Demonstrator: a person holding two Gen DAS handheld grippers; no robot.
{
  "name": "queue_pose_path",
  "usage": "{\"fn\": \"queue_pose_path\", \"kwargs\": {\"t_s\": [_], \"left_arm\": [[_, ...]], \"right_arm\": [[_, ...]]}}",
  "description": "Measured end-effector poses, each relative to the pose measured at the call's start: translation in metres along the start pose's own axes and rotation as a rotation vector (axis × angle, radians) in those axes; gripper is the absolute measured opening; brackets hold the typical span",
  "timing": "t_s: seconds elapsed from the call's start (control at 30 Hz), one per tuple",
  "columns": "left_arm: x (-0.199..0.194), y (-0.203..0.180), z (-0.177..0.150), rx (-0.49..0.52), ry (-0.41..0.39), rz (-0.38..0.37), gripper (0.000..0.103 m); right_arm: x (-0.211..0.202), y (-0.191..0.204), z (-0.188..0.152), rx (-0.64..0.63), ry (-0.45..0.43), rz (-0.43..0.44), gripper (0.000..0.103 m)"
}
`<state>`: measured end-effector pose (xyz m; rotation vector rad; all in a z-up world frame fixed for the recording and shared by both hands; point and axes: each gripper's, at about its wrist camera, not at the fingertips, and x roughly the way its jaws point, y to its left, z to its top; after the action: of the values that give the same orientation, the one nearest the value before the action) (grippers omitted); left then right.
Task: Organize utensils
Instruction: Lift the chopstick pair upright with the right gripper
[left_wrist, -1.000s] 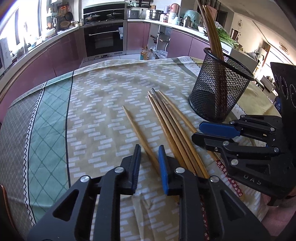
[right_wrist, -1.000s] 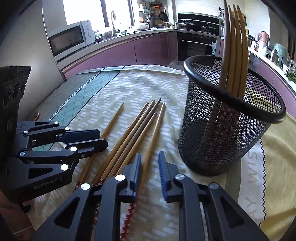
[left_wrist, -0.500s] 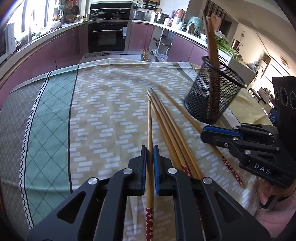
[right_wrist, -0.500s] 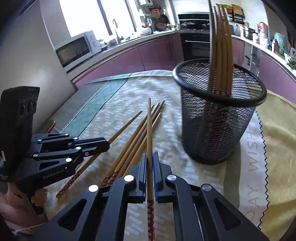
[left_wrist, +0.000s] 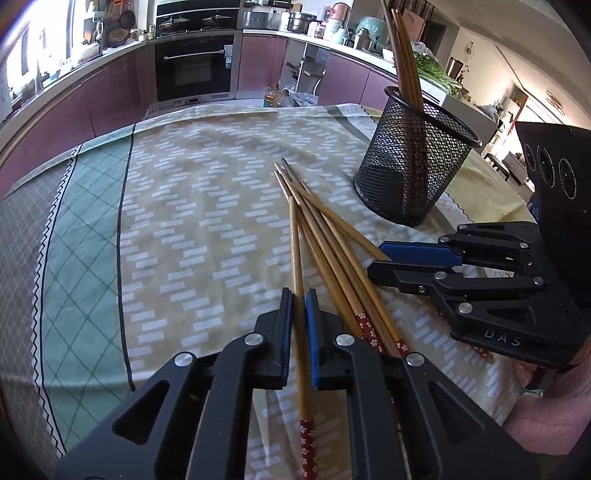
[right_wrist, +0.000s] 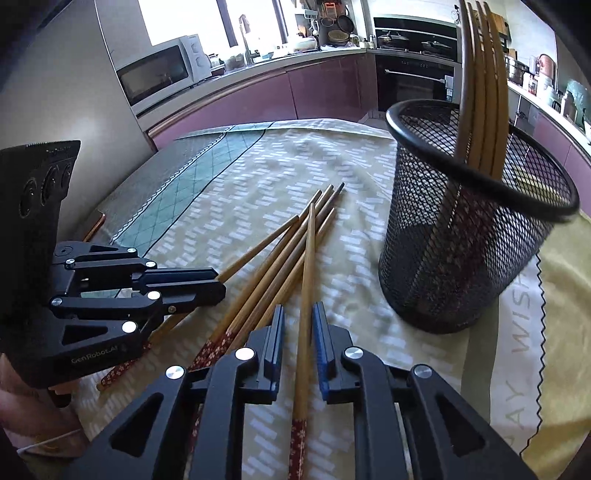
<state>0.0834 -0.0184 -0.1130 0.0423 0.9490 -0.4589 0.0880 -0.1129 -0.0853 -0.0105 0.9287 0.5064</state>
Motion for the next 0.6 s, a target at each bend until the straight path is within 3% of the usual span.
{"fn": "queue_pose_path", "kwargs": {"t_s": [0.27, 0.6], "left_arm": [[0.002, -0.004, 0.009, -0.005, -0.011, 0.018, 0.008], [-0.039, -0.012, 0.021, 0.013, -0.109, -0.067, 0.007]], "right_arm": [[0.000, -0.005, 0.005, 0.015, -0.020, 0.007, 0.007], [-0.054, -0.009, 0.008, 0.026, -0.165, 0.049, 0.006]]}}
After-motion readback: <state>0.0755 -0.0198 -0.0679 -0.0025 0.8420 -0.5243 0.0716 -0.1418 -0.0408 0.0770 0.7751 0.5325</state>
